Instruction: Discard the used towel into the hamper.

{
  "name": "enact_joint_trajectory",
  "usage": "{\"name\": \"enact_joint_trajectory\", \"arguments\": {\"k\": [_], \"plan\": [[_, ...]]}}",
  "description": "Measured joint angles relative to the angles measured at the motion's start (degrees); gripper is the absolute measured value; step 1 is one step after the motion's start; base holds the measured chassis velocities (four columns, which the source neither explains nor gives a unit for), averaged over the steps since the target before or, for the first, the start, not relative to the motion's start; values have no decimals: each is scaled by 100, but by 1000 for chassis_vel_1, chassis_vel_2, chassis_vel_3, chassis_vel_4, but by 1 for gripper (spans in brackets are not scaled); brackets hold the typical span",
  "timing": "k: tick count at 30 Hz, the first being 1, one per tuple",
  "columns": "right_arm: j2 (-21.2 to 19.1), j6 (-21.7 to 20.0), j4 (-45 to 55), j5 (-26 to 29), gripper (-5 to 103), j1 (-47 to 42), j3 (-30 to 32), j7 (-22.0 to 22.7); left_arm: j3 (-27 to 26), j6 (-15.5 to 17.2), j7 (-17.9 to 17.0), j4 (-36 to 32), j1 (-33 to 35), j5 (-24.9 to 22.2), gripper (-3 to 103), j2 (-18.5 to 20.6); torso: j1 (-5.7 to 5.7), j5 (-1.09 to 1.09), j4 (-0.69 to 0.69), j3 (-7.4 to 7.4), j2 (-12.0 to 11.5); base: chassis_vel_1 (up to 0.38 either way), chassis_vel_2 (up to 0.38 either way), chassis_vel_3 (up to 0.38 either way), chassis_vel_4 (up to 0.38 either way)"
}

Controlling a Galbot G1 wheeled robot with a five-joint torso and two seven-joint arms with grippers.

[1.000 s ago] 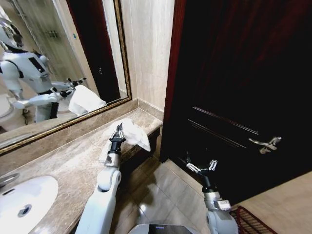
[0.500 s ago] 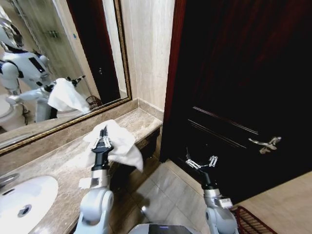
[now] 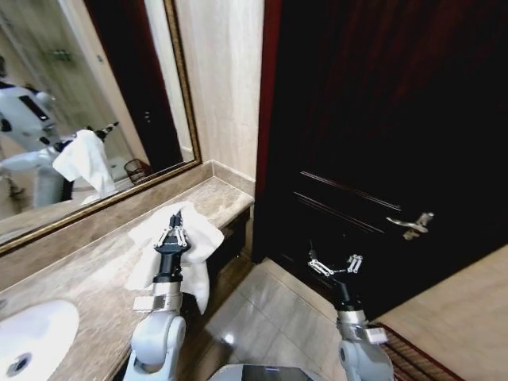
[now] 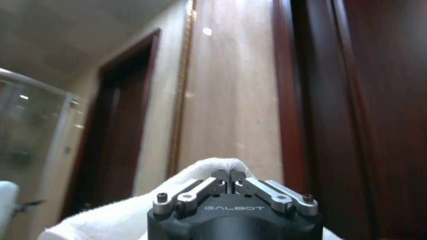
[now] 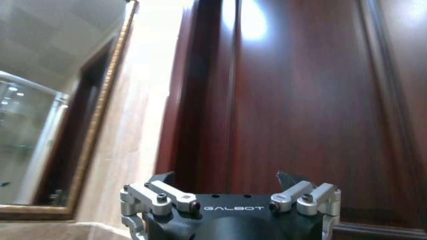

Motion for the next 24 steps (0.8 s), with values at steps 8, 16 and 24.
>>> {"name": "enact_joint_trajectory", "arguments": {"k": [8,16,24], "plan": [[0,102,-17,-9,100,-94,12,-20,66,-14,227,182,-176,-10,2,45,0,0,0,0,-1,-108,-99,-104,-94],[0,168,-39,-76,100,-159,-7,-35,129,-64,466,296,-255,-26,2,93,0,0,-1,0,-1,-133,-133,-126,-123],[0,216,-29,-105,100,-224,-15,-54,185,-136,559,344,-240,-23,2,48,0,0,1,0,-1,-119,-117,-123,-120]]}}
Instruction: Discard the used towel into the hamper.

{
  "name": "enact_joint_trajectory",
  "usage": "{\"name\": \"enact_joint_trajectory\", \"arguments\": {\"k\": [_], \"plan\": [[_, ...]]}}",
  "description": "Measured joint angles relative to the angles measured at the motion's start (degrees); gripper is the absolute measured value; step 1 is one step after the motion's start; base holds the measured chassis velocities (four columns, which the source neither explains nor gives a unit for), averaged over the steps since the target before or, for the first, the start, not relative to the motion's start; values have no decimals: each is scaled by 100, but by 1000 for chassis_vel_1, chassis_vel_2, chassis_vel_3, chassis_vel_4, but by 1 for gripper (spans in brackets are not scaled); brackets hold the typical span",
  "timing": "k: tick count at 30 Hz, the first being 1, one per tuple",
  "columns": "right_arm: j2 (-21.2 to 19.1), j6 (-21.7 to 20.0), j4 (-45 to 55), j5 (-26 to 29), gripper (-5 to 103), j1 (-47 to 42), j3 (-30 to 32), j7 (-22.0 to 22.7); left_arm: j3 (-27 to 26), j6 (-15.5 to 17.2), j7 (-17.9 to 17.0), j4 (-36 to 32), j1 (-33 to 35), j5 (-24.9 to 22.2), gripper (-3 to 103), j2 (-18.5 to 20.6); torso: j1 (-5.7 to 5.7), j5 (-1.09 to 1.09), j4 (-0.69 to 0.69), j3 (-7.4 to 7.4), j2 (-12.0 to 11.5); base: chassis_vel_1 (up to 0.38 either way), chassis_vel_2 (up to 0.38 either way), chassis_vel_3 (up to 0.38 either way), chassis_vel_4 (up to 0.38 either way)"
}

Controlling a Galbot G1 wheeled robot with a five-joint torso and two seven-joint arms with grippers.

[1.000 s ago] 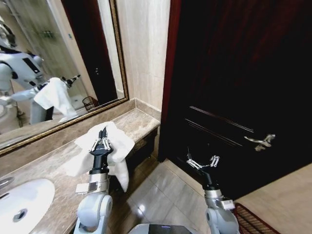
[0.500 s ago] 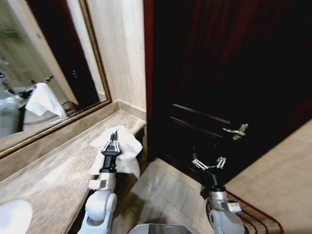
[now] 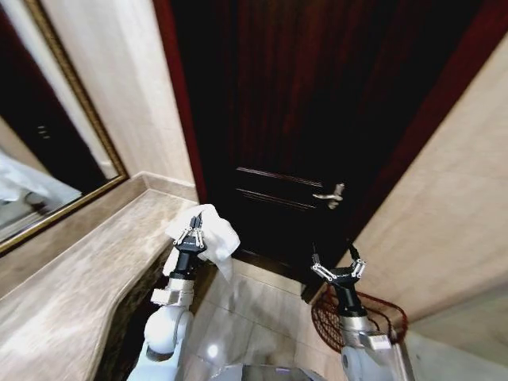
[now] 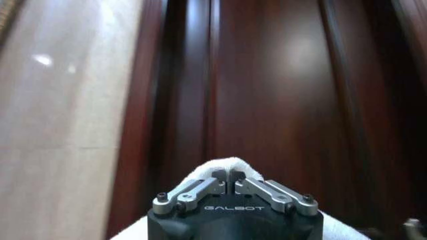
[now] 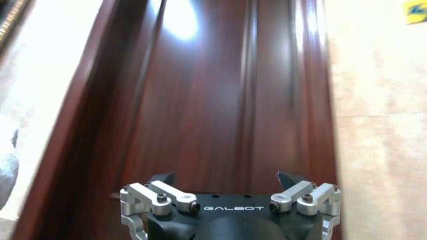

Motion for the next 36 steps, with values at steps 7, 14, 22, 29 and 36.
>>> {"name": "enact_joint_trajectory", "arguments": {"k": [7,14,22,29,36], "plan": [[0,18,-7,0,100,-14,-3,-7,-11,-27,18,2,23,2,2,9,-1,0,-1,0,0,-122,-125,-137,-132],[0,25,-30,2,100,0,-11,-16,-18,-29,17,2,22,-6,2,6,0,0,0,0,0,-122,-121,-126,-125],[0,38,-72,14,100,11,-8,-20,7,-29,27,40,17,-9,2,-32,-1,0,-1,0,0,-125,-127,-133,-133],[0,45,-103,21,100,19,-5,-20,8,-28,30,76,-9,-9,2,-49,0,0,0,0,0,-115,-108,-117,-124],[0,46,-114,23,100,18,-16,-20,7,-26,24,127,-15,-31,2,-32,0,0,0,0,0,-127,-136,-141,-127]]}}
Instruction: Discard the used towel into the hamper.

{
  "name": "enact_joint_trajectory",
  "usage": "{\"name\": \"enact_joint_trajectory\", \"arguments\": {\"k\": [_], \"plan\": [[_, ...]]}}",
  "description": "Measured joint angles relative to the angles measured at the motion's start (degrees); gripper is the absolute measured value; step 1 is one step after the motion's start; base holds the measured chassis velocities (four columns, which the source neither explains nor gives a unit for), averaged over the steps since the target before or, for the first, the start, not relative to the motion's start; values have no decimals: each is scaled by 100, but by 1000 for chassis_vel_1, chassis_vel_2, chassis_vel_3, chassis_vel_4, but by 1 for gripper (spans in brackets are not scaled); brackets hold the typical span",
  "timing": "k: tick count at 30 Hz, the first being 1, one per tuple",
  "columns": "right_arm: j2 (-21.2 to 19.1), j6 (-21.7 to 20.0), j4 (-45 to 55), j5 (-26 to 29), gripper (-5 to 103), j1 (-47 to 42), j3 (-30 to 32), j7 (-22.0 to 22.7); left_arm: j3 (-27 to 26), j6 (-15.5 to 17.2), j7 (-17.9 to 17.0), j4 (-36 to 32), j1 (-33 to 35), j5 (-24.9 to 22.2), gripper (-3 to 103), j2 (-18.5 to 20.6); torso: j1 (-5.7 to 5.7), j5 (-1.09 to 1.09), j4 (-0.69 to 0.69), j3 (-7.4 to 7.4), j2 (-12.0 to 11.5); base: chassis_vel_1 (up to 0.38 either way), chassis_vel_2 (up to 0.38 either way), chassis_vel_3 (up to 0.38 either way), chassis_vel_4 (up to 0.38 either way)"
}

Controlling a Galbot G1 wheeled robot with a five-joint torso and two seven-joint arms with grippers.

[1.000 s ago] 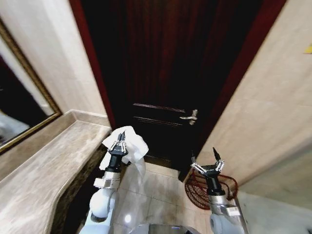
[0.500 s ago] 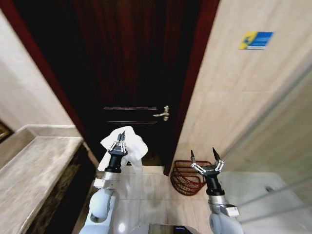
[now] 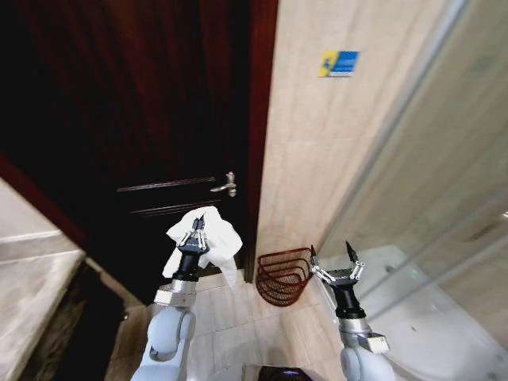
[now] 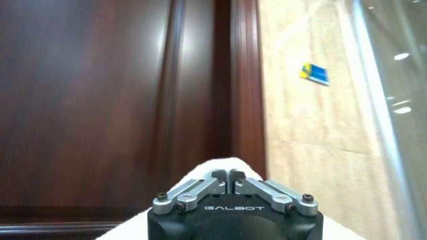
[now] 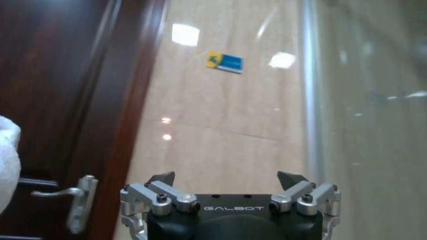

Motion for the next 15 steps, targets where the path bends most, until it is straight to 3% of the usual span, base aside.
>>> {"name": "enact_joint_trajectory", "arguments": {"k": [15], "plan": [[0,136,-98,142,100,19,30,-172,208,115,-126,452,-114,-46,2,87,0,0,-1,0,0,-124,-125,-129,-128]]}}
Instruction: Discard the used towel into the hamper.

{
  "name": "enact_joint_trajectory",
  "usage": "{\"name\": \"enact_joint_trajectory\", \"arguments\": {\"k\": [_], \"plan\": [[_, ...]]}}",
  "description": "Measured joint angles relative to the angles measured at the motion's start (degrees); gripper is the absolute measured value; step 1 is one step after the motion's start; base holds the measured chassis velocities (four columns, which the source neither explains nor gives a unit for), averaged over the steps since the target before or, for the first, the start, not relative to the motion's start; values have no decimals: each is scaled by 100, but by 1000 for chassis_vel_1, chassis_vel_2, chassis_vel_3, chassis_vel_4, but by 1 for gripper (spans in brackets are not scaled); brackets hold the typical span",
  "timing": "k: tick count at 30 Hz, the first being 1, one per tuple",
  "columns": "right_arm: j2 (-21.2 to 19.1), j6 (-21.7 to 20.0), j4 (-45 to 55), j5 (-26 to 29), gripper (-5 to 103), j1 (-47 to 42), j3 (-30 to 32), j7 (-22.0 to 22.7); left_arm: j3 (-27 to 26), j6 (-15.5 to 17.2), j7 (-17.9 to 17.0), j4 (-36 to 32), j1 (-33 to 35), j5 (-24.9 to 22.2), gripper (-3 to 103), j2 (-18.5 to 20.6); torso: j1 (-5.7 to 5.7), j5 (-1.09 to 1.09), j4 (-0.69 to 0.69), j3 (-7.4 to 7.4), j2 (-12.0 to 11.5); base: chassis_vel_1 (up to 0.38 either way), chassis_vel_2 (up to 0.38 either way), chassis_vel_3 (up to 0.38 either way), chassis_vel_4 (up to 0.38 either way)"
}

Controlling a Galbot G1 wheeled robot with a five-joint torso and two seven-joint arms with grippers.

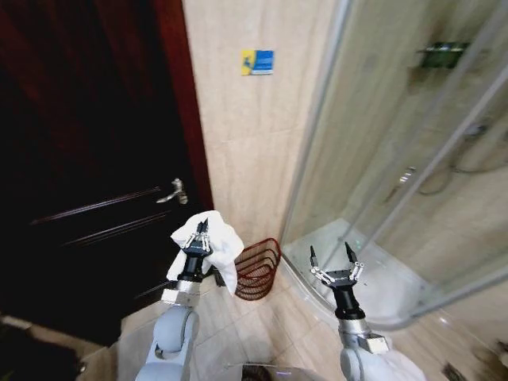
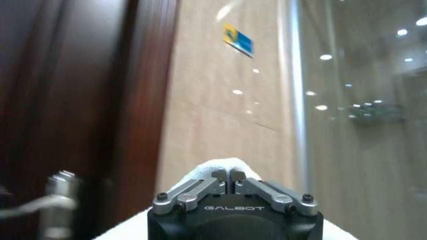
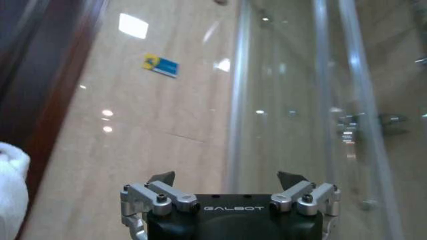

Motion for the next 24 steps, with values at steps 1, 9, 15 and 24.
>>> {"name": "enact_joint_trajectory", "arguments": {"k": [1,9,15,24], "plan": [[0,0,0,0,100,0,0,0,0,0,0,0,0,0,2,0,0,0,0,0,0,-122,-122,-140,-137],[0,-15,-85,-13,100,114,-9,-2,271,218,-4,579,-390,-284,2,286,0,-1,1,0,0,-118,-124,-120,-121],[0,-4,-208,-151,100,254,-49,4,640,436,-197,1710,-1020,-789,2,687,0,0,-1,0,0,-117,-128,-126,-122],[0,276,-523,-285,100,392,-57,-1,1041,460,-613,3314,-2444,-1287,2,712,1,-1,-3,1,0,-103,-100,-97,-107]]}}
